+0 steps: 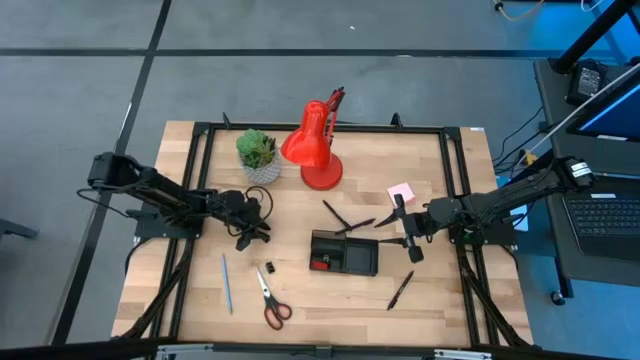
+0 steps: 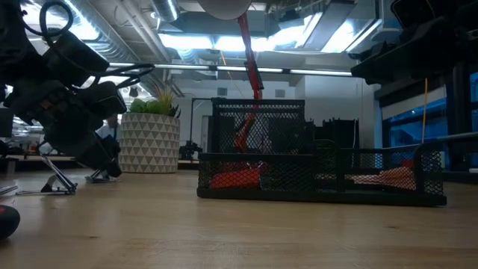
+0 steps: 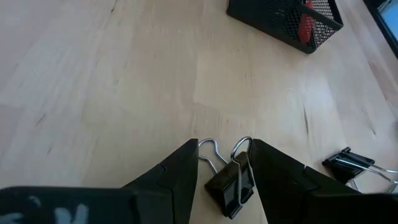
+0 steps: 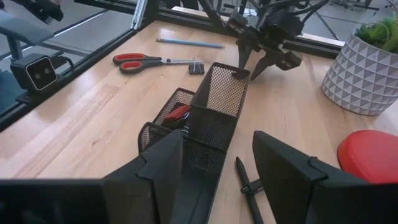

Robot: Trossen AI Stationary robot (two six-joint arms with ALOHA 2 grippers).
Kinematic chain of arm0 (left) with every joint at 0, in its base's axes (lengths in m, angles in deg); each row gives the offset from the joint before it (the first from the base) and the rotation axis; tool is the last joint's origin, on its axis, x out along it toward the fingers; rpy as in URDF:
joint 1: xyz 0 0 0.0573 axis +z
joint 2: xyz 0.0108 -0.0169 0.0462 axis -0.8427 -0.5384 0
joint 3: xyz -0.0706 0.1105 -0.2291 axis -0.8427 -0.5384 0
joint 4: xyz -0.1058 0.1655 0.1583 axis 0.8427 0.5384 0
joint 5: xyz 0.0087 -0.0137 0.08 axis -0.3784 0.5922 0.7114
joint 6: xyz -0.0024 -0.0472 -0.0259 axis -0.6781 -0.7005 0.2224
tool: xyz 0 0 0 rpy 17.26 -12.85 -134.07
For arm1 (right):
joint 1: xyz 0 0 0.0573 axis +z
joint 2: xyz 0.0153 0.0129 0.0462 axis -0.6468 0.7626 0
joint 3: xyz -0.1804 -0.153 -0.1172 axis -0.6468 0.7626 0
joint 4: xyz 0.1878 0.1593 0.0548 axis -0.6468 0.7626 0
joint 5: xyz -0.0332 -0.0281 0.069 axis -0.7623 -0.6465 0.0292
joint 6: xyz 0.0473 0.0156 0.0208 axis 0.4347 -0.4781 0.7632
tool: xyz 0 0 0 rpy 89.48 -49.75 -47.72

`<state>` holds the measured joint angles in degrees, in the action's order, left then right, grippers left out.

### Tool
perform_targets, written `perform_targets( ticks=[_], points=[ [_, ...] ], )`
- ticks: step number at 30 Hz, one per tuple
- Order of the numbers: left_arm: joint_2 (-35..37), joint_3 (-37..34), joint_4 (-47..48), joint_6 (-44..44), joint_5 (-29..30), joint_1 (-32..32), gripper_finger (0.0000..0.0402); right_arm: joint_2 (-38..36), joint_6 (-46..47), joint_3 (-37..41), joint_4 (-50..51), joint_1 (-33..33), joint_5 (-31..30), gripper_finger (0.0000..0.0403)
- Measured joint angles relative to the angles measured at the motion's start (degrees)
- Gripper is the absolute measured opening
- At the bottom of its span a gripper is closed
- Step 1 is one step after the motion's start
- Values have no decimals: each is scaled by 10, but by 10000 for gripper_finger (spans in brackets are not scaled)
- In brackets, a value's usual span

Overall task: Pick and place office supplies into organizer
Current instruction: Put the top black binder clip into the black desk organizer

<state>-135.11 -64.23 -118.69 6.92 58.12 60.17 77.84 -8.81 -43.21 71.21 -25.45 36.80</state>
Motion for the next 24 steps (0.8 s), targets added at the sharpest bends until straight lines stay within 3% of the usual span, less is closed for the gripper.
perform_targets(
  ticks=[10,24],
  points=[
    [0,0,-4,3,0,0,137,0,0,0,5,0,0,197],
    [1,0,-11,49,2,0,52,0,0,0,7,0,0,197]
  ],
)
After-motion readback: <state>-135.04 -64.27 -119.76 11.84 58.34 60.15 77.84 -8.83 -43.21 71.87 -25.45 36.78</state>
